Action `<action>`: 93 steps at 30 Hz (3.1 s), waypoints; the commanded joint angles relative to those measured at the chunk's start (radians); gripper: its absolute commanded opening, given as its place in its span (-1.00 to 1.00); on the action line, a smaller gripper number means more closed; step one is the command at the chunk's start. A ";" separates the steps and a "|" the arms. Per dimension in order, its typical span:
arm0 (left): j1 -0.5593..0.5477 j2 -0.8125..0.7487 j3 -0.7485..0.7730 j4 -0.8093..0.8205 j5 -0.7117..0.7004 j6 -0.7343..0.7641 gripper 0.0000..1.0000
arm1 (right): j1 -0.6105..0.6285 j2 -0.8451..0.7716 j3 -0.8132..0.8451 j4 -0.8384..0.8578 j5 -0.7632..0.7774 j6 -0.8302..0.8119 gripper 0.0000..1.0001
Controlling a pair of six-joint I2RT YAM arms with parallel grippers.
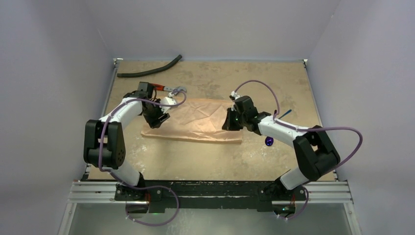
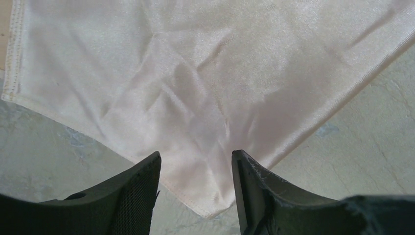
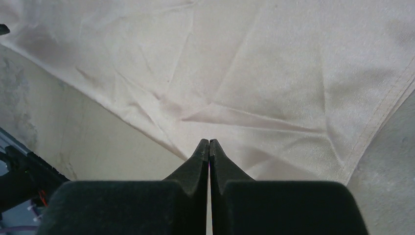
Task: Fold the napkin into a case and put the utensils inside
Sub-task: Smooth out the rectangle-folded napkin at the center of the board.
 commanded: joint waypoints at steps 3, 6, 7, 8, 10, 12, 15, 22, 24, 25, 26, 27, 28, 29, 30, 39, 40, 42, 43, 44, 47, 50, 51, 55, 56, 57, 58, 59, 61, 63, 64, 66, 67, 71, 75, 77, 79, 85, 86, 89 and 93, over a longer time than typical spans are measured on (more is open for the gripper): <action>0.033 0.038 0.089 0.149 -0.060 -0.155 0.08 | -0.005 0.035 0.012 0.017 -0.001 0.046 -1.00; 0.085 0.082 0.193 0.193 -0.077 -0.256 0.10 | -0.005 0.072 0.118 -0.025 0.066 0.028 -1.00; 0.097 0.098 0.223 0.204 -0.081 -0.277 0.11 | -0.005 0.087 0.159 -0.035 0.096 0.017 -1.00; 0.116 0.116 0.255 0.204 -0.083 -0.292 0.11 | -0.008 0.105 0.197 -0.045 0.131 0.002 -0.97; 0.134 0.156 0.306 0.190 -0.083 -0.311 0.11 | -0.023 0.152 0.272 -0.066 0.166 -0.017 -0.79; 0.146 0.193 0.339 0.177 -0.082 -0.327 0.12 | -0.050 0.200 0.331 -0.090 0.174 -0.020 -0.71; 0.164 0.246 0.375 0.169 -0.086 -0.358 0.12 | -0.102 0.233 0.362 -0.099 0.207 -0.014 -0.35; 0.178 0.364 0.445 0.151 -0.036 -0.397 0.08 | -0.192 0.254 0.346 -0.093 0.246 -0.036 -0.18; 0.178 0.398 0.471 0.149 -0.027 -0.417 0.04 | -0.204 0.267 0.349 -0.090 0.246 -0.040 -0.19; 0.178 0.413 0.485 0.148 -0.023 -0.426 0.02 | -0.210 0.276 0.353 -0.092 0.250 -0.042 -0.19; 0.177 0.426 0.498 0.147 -0.021 -0.435 0.00 | -0.216 0.283 0.357 -0.093 0.256 -0.044 -0.19; 0.177 0.437 0.508 0.148 -0.019 -0.440 -0.02 | -0.222 0.290 0.360 -0.093 0.264 -0.048 -0.19; 0.177 0.446 0.517 0.151 -0.020 -0.444 -0.04 | -0.226 0.298 0.363 -0.090 0.270 -0.050 -0.19; 0.178 0.453 0.522 0.156 -0.020 -0.447 -0.05 | -0.235 0.304 0.368 -0.086 0.269 -0.053 -0.19; 0.177 0.458 0.526 0.162 -0.020 -0.449 -0.07 | -0.239 0.313 0.375 -0.086 0.267 -0.055 -0.19; 0.176 0.478 0.525 0.202 -0.010 -0.457 -0.30 | -0.247 0.414 0.441 -0.092 0.283 -0.056 -0.27; 0.177 0.479 0.520 0.209 -0.009 -0.458 -0.31 | -0.248 0.417 0.440 -0.088 0.282 -0.057 -0.28; 0.178 0.482 0.515 0.217 -0.009 -0.457 -0.34 | -0.247 0.421 0.438 -0.079 0.283 -0.056 -0.31; 0.177 0.484 0.515 0.216 -0.006 -0.457 -0.35 | -0.248 0.422 0.440 -0.079 0.285 -0.057 -0.33; 0.177 0.486 0.515 0.217 -0.006 -0.456 -0.37 | -0.249 0.425 0.442 -0.079 0.286 -0.058 -0.35; 0.177 0.487 0.507 0.224 -0.006 -0.455 -0.42 | -0.249 0.423 0.446 -0.081 0.293 -0.065 -0.39; 0.177 0.487 0.496 0.235 -0.007 -0.453 -0.49 | -0.249 0.422 0.449 -0.081 0.297 -0.069 -0.43; 0.176 0.487 0.493 0.238 -0.007 -0.452 -0.52 | -0.249 0.423 0.450 -0.081 0.296 -0.069 -0.44; 0.176 0.486 0.480 0.247 -0.007 -0.450 -0.66 | -0.249 0.428 0.454 -0.077 0.284 -0.064 -0.48; 0.177 0.485 0.477 0.251 -0.006 -0.450 -0.67 | -0.249 0.429 0.456 -0.076 0.282 -0.065 -0.50; 0.179 0.483 0.475 0.254 -0.003 -0.453 -0.69 | -0.249 0.431 0.456 -0.077 0.279 -0.064 -0.51; 0.177 0.482 0.473 0.257 0.000 -0.454 -0.70 | -0.249 0.436 0.458 -0.076 0.278 -0.064 -0.53; 0.177 0.480 0.472 0.259 0.003 -0.456 -0.71 | -0.249 0.439 0.457 -0.077 0.278 -0.064 -0.54; 0.177 0.478 0.472 0.261 0.008 -0.459 -0.73 | -0.249 0.443 0.452 -0.075 0.276 -0.062 -0.55; 0.178 0.478 0.471 0.261 0.010 -0.460 -0.75 | -0.249 0.445 0.444 -0.070 0.275 -0.062 -0.56; 0.178 0.477 0.470 0.261 0.010 -0.460 -0.76 | -0.248 0.444 0.442 -0.067 0.272 -0.062 -0.57; 0.177 0.474 0.468 0.262 0.012 -0.459 -0.78 | -0.249 0.448 0.440 -0.066 0.269 -0.063 -0.62; 0.178 0.472 0.466 0.264 0.012 -0.457 -0.79 | -0.249 0.450 0.441 -0.064 0.267 -0.062 -0.66; 0.176 0.468 0.464 0.264 0.015 -0.456 -0.98 | -0.249 0.442 0.443 -0.056 0.265 -0.061 -1.00; 0.177 0.458 0.469 0.266 0.021 -0.461 -1.00 | -0.249 0.411 0.451 -0.054 0.264 -0.058 -1.00; 0.177 0.449 0.474 0.267 0.029 -0.465 -1.00 | -0.249 0.396 0.456 -0.068 0.262 -0.062 -1.00; 0.178 0.441 0.482 0.266 0.038 -0.470 -1.00 | -0.249 0.376 0.452 -0.076 0.290 -0.066 -1.00; 0.176 0.423 0.507 0.263 0.064 -0.490 -1.00 | -0.251 0.320 0.414 -0.075 0.357 -0.065 -1.00; 0.176 0.421 0.508 0.266 0.067 -0.493 -1.00 | -0.250 0.312 0.406 -0.072 0.364 -0.063 -1.00; 0.176 0.417 0.513 0.275 0.070 -0.497 -1.00 | -0.253 0.301 0.388 -0.067 0.380 -0.053 -1.00; 0.176 0.421 0.523 0.285 0.074 -0.501 -1.00 | -0.255 0.293 0.373 -0.062 0.384 -0.047 -1.00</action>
